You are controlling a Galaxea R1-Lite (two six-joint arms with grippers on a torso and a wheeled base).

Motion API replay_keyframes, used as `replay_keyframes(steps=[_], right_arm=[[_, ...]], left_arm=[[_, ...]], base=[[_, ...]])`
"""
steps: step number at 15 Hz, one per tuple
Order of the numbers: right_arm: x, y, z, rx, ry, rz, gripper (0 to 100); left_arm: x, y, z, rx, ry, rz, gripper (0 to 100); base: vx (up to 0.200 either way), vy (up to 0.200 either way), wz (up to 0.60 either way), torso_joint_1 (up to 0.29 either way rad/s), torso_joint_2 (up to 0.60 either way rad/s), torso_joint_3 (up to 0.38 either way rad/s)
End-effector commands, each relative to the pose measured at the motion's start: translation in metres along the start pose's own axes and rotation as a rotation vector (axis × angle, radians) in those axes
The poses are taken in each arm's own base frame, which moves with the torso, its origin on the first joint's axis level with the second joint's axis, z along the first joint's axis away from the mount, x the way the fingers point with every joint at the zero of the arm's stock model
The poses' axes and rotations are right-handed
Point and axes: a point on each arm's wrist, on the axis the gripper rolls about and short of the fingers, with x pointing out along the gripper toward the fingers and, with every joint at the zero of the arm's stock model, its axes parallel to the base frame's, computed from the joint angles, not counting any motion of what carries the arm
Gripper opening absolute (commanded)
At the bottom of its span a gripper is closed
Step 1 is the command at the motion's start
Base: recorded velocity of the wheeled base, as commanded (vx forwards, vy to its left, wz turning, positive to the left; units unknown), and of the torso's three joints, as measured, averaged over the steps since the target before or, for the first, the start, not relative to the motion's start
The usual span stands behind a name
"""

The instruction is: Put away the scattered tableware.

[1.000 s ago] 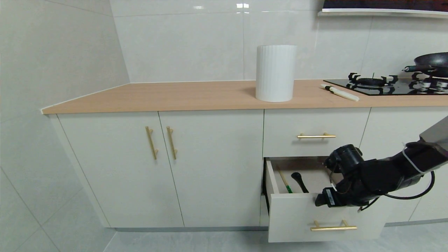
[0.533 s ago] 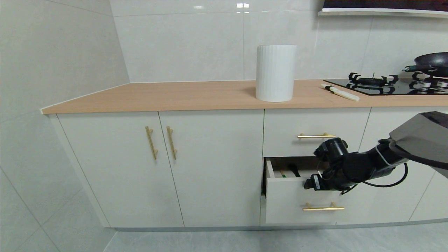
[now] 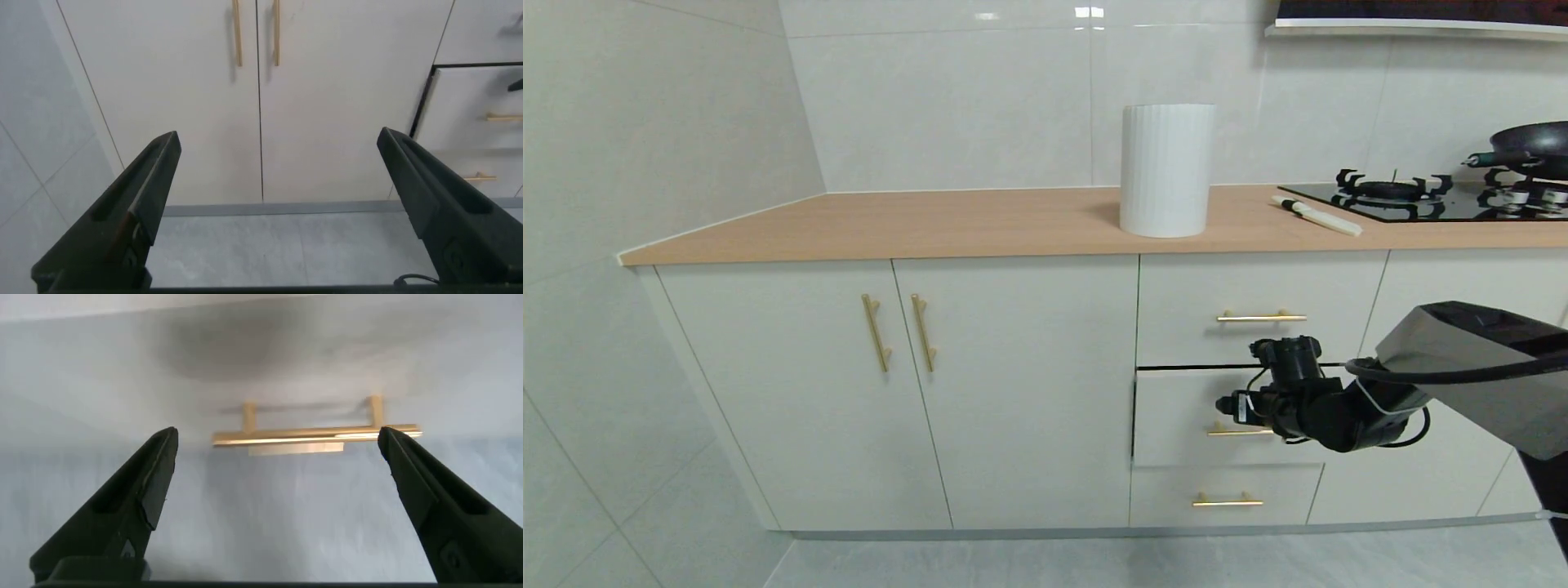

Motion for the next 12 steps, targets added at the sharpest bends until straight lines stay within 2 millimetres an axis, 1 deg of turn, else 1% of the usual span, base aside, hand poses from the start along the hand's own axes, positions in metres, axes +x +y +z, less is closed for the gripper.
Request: replay_keyframes(steps=[1,5,7,9,12], right_arm=[[0.014,-0.006,-0.013,0.017,0.008,-0.02,100],[0.02,-0.012,-0.007,0.06,-0.03,-0.029,100],[0.028,-0.012,0.001,0.139,-0.069,-0.035,100],[0.033,-0.017,0.004,0.162,-0.085,-0.045,100],[0.046,-0.017,0.009,0.213,-0.124,-0.07,100]], left_arm=[[0.0,0.0,0.0,0.0,0.0,0.0,100],[0.0,0.0,0.0,0.0,0.0,0.0,100],[0.0,0.0,0.0,0.0,0.0,0.0,100],[0.0,0.0,0.0,0.0,0.0,0.0,100],[0.0,0.0,0.0,0.0,0.0,0.0,100]], base=[[0.0,0.0,0.0,0.0,0.0,0.0],[0.0,0.0,0.0,0.0,0.0,0.0],[0.0,0.0,0.0,0.0,0.0,0.0],[0.0,0.0,0.0,0.0,0.0,0.0],[0.0,0.0,0.0,0.0,0.0,0.0]])
